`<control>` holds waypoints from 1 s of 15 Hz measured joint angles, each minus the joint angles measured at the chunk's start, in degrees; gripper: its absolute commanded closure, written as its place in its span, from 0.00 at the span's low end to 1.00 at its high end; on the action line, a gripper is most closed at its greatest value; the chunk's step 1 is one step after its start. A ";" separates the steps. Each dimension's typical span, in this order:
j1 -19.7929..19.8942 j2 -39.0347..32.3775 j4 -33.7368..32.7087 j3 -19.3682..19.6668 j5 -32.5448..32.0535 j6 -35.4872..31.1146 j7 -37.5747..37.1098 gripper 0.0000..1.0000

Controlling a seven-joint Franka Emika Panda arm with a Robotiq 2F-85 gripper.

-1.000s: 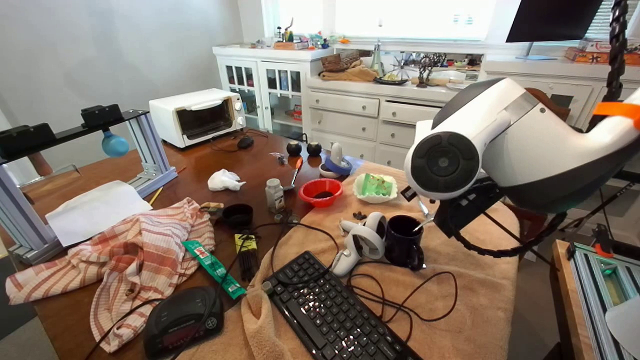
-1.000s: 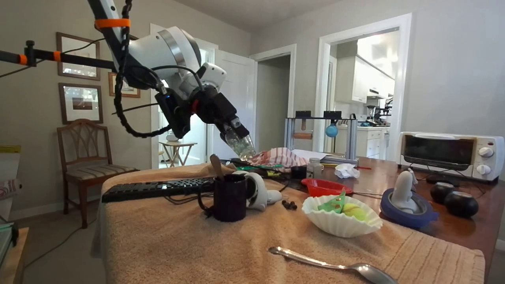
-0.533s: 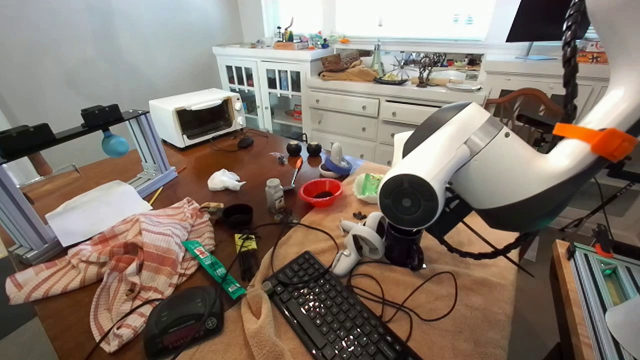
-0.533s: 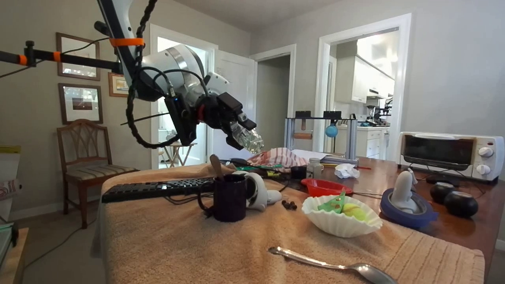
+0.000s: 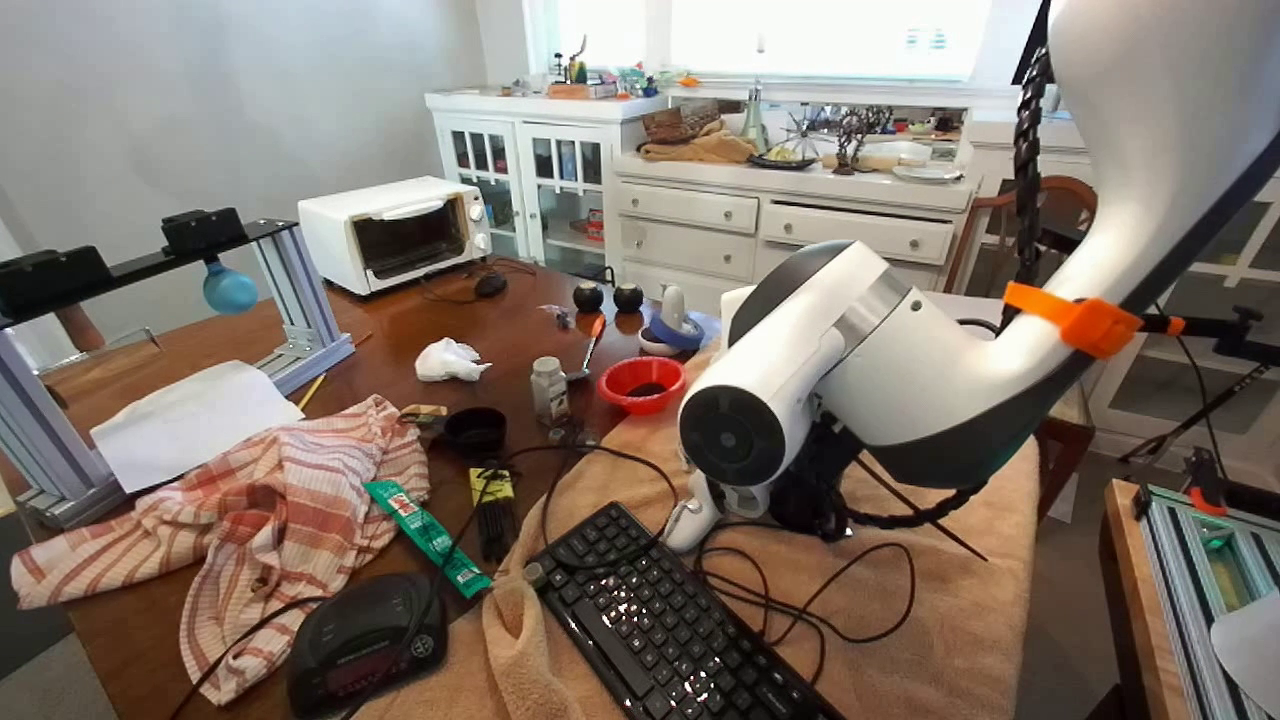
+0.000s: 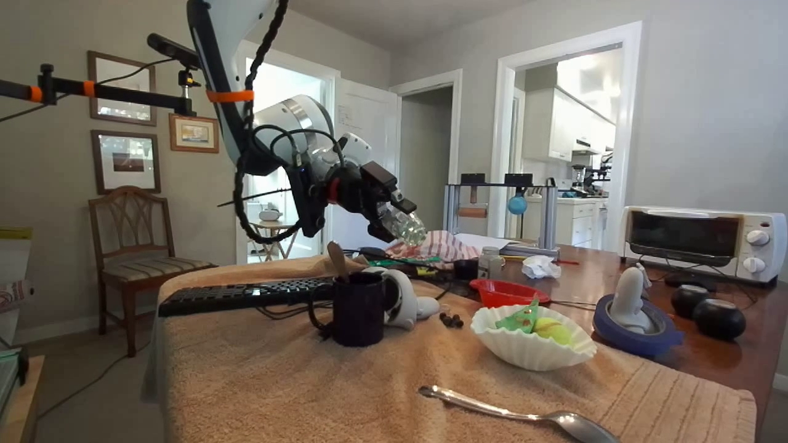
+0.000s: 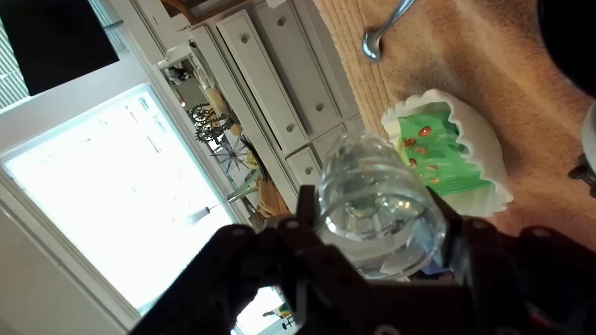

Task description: Pour the contents of the glass cup into the black mug

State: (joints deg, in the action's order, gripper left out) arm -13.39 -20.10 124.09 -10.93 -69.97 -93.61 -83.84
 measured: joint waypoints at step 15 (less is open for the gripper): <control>-5.91 -1.58 -2.59 -2.38 6.96 18.27 -11.95 0.70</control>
State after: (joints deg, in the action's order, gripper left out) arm -19.30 -21.68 121.50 -13.31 -63.01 -75.34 -95.80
